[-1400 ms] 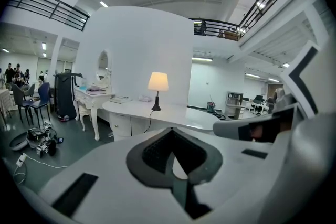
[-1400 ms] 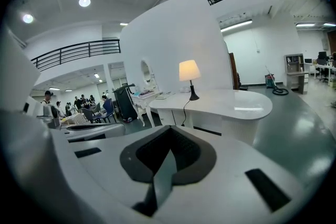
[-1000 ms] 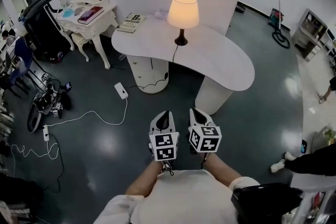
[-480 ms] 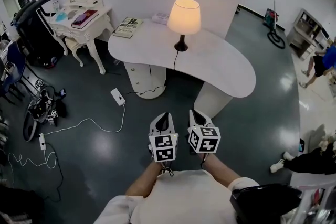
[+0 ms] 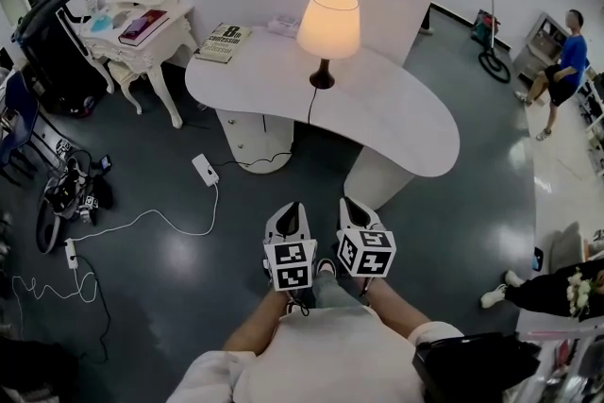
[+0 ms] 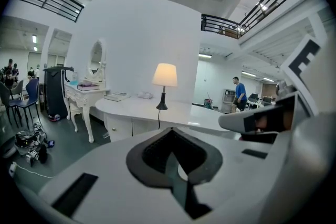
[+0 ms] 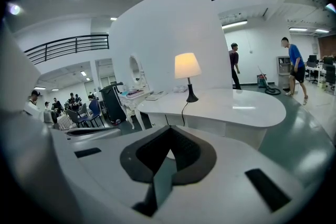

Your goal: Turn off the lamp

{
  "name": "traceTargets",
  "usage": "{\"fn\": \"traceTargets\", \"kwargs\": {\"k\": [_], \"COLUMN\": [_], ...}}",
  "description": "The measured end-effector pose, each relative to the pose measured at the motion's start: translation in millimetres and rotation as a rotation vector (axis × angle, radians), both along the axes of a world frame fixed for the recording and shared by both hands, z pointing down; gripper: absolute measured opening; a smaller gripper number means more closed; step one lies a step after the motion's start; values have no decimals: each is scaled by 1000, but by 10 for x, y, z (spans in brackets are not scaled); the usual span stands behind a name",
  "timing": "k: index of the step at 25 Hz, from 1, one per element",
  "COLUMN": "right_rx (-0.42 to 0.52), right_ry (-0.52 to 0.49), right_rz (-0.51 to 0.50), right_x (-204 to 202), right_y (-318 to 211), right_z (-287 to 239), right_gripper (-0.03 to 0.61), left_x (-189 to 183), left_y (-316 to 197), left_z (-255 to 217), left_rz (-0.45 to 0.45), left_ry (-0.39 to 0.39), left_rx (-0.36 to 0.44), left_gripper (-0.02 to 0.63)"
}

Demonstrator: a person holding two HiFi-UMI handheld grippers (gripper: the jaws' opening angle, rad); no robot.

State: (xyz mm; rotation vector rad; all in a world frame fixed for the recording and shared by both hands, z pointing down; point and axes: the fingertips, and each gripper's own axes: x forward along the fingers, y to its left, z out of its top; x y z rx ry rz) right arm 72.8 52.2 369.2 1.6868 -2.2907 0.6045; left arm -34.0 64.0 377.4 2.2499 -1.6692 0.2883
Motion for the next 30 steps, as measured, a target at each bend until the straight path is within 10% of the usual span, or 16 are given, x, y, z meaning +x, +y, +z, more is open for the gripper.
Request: {"fn": "traceTargets", "kwargs": {"k": [30], "right_rx": [14], "right_ry": [-75], "right_rz": [-89], "right_x": [387], "right_y": [-2254], "right_z": [-104], "right_gripper": [-2], "left_x": [475], "left_y": [-2028], "left_z": [-132], "left_rz": [-63], "left_ry": [-103], "left_rx": [2], "left_gripper": [8]}}
